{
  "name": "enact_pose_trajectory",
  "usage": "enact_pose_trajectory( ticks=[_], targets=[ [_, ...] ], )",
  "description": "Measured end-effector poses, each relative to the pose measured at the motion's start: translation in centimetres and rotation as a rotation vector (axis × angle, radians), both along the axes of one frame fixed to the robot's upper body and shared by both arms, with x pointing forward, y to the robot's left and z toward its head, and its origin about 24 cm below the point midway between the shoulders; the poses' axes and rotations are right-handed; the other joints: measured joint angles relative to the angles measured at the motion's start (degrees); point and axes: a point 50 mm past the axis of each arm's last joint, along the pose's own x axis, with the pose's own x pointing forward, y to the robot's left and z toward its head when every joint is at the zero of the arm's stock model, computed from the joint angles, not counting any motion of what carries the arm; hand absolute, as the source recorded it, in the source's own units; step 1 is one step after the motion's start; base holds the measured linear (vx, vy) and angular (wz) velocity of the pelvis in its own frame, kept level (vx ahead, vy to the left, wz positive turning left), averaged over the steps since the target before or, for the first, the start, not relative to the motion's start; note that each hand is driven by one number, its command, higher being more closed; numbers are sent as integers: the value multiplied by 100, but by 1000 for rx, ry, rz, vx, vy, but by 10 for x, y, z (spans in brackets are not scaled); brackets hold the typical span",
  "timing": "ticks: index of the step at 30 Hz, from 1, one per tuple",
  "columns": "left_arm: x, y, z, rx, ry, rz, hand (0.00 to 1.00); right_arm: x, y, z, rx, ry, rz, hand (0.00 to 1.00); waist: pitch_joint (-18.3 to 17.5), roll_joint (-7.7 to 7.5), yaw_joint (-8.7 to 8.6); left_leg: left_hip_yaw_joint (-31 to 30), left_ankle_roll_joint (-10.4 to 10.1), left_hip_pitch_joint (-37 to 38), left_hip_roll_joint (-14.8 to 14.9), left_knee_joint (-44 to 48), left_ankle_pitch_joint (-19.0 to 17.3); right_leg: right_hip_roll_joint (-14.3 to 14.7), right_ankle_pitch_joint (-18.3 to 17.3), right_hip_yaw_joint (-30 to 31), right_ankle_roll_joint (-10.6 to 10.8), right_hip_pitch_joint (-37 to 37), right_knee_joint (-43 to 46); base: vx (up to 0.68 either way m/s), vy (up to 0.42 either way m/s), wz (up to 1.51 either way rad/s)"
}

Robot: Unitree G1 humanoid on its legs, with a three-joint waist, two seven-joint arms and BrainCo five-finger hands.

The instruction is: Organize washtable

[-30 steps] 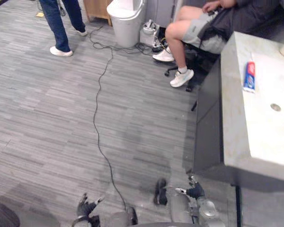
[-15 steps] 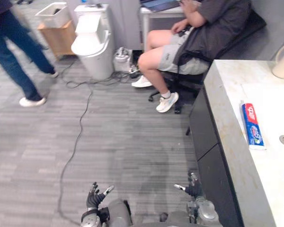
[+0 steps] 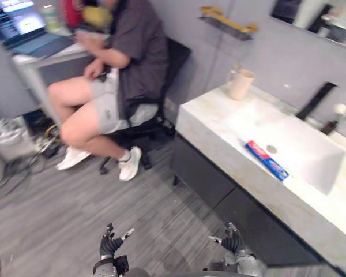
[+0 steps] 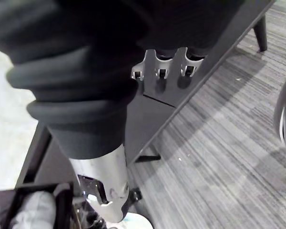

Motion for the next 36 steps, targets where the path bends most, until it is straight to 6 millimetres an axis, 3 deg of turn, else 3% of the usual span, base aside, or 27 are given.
enact_pose_trajectory(
  ticks=[2,3,4,5,7,8,9,11,13,15,17,18,20,21,22,25,28,31,32,34,36],
  targets=[
    [5,7,-2,15,23,-8,0,6,-6,-5,-24,27,23,0,28,52,-24,478,-1,111,-143,-115,0,223,488,-1189,-796,-296,-453,150,93,-128],
    [4,8,-2,15,32,-8,0,4,-10,-5,-34,34,22,0,29,36,-25,485,-1,161,-228,-119,0,285,673,-1348,-1040,-303,-581,173,6,-112],
    [1,7,-5,9,48,-6,0,-3,-24,-7,-61,56,-7,0,58,91,-51,449,-12,330,-348,-112,-8,421,622,-1323,-1228,-133,-871,199,11,-104],
    [0,1,-7,-13,52,3,0,-4,-40,-6,-95,57,-38,0,138,298,-93,320,-56,488,-270,-46,-11,607,677,-1200,-1185,65,-1087,195,17,-92],
    [0,-5,-8,-27,51,-22,0,-11,-55,-6,-122,72,-78,0,200,494,-190,204,-142,448,-41,536,35,864,650,-998,-1047,263,-1381,177,4,-69],
    [1,-4,-7,-19,49,-34,0,-19,-58,-9,-126,96,-85,0,206,500,-179,114,-261,285,179,1174,115,1028,653,-819,-1028,338,-1528,177,-95,-109],
    [0,-4,-7,-17,51,-32,0,-18,-58,-9,-124,98,-88,0,290,526,-135,-392,-205,-195,648,2552,439,1380,663,-533,-1053,627,-1818,138,-139,-107],
    [-3,-4,-8,-18,62,-33,0,-18,-58,-10,-117,101,-98,0,355,481,-86,-1112,-246,-614,804,3377,200,1619,605,-131,-1132,904,-1955,192,-117,-118],
    [-4,-7,-9,-28,68,-41,0,-20,-60,-13,-109,123,-116,0,396,336,-48,-1574,-214,-892,654,3120,59,1676,639,217,-1069,1124,-2103,174,-49,-111],
    [0,-13,-9,-41,61,-68,0,-24,-66,-15,-111,139,-150,0,440,298,8,-2105,-279,-1110,355,1821,14,1670,647,624,-1002,1270,-2246,201,20,-104],
    [2,-14,-9,-46,54,-70,0,-25,-74,-13,-122,138,-182,0,466,341,13,-2748,-381,-1265,45,649,80,1640,602,939,-906,1335,-2256,240,98,-90],
    [3,-14,-9,-47,53,-68,0,-25,-79,-12,-133,137,-200,0,493,376,14,-3184,-536,-1288,-138,14,189,1570,565,1117,-821,1381,-2230,287,142,-78],
    [2,-16,-9,-49,54,-66,0,-27,-86,-11,-158,141,-209,0,486,446,19,-3428,-615,-1210,-313,-479,563,1502,533,1400,-680,1471,-2220,331,227,-82],
    [-3,-15,-11,-50,70,-62,0,-27,-89,-10,-166,141,-208,0,448,550,23,-3390,-542,-1075,-317,-528,1031,1487,467,1602,-553,1598,-2227,326,265,-84],
    [-5,-13,-12,-45,79,-61,0,-27,-87,-11,-160,145,-210,0,432,520,24,-3325,-447,-1037,-388,-512,1101,1410,434,1699,-485,1692,-2222,357,278,-64],
    [6,-7,-8,-26,57,-79,0,-29,-79,-14,-129,150,-230,0,323,311,9,-3062,-240,-843,-750,-700,1079,987,412,1820,-192,1697,-2269,309,247,-19],
    [4,-6,-9,-20,65,-89,0,-22,-80,-12,-125,133,-242,0,327,277,44,-2845,-26,-620,-873,-715,941,820,555,1994,48,1773,-2162,194,221,-20],
    [-6,-1,-12,-11,105,-85,0,-21,-78,-13,-116,131,-247,0,376,339,75,-2805,112,-148,-917,-819,855,712,509,2155,83,1408,-737,123,184,-5],
    [-6,1,-12,-5,107,-91,0,-23,-74,-14,-107,137,-244,0,393,381,67,-2825,173,-79,-924,-876,813,701,308,2199,99,1210,-405,94,143,21],
    [-5,5,-11,8,105,-93,0,-24,-68,-16,-91,147,-242,0,347,278,73,-2974,180,-68,-968,-945,807,689,61,2220,82,1063,-525,56,28,41],
    [-6,11,-10,21,109,-82,0,-30,-69,-18,-92,169,-247,0,334,47,83,-3172,131,-81,-1157,-912,774,581,340,2177,29,1100,-1274,35,-55,51]
  ],
)
